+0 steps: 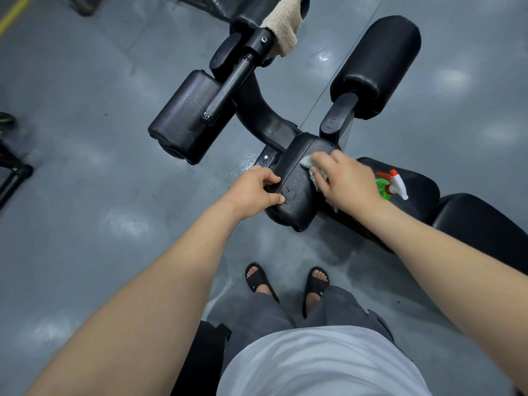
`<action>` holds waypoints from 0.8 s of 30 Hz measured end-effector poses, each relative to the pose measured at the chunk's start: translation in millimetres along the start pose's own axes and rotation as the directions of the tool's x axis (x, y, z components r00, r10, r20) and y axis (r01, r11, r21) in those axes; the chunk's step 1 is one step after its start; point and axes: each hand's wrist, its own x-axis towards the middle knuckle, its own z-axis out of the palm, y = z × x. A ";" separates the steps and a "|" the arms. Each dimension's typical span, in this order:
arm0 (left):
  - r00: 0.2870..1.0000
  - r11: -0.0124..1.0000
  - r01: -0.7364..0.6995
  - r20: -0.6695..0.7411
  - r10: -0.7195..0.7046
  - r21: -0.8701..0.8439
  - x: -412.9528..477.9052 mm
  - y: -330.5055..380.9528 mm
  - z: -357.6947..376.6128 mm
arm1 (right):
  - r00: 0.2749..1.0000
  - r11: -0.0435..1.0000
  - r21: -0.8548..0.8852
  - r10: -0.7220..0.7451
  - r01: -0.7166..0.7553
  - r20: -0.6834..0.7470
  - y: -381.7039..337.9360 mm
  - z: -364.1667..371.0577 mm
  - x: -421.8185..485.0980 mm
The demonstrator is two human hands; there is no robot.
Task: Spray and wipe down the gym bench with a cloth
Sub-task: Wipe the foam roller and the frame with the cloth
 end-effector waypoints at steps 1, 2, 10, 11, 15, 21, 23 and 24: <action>1.000 1.000 -0.012 0.002 0.012 0.001 -0.1 0.2 1.3 | 0.999 0.999 0.009 0.049 -0.049 -0.009 5.2 -0.6 7.9; 1.000 1.000 -0.022 0.004 0.022 0.002 -0.6 0.4 2.7 | 0.995 0.994 0.024 0.103 -0.102 -0.018 9.4 -0.7 15.5; 0.999 0.999 -0.034 -0.013 0.034 -0.007 -2.7 -2.3 7.1 | 0.997 0.987 0.139 0.073 -0.077 0.030 -7.7 -1.8 7.5; 0.999 0.999 -0.032 -0.014 0.032 -0.013 -3.1 -1.5 7.0 | 0.998 0.990 0.131 0.041 -0.047 0.049 -6.8 -2.5 2.2; 1.000 1.000 -0.022 -0.008 0.022 -0.017 -3.6 -0.2 5.8 | 0.986 0.985 0.089 0.142 -0.149 0.083 11.3 -5.8 0.8; 0.999 0.999 -0.037 -0.019 0.037 0.005 -4.4 1.0 6.5 | 0.953 0.939 0.166 0.291 -0.301 0.084 26.2 -9.9 29.3; 0.998 0.998 -0.053 -0.024 0.054 0.014 -4.4 -0.3 8.5 | 0.970 0.955 0.174 0.232 -0.241 0.069 17.7 -10.8 34.1; 0.998 0.998 -0.060 -0.024 0.061 0.021 -4.7 -0.6 9.2 | 0.978 0.963 0.173 0.199 -0.206 0.057 11.7 -10.3 34.0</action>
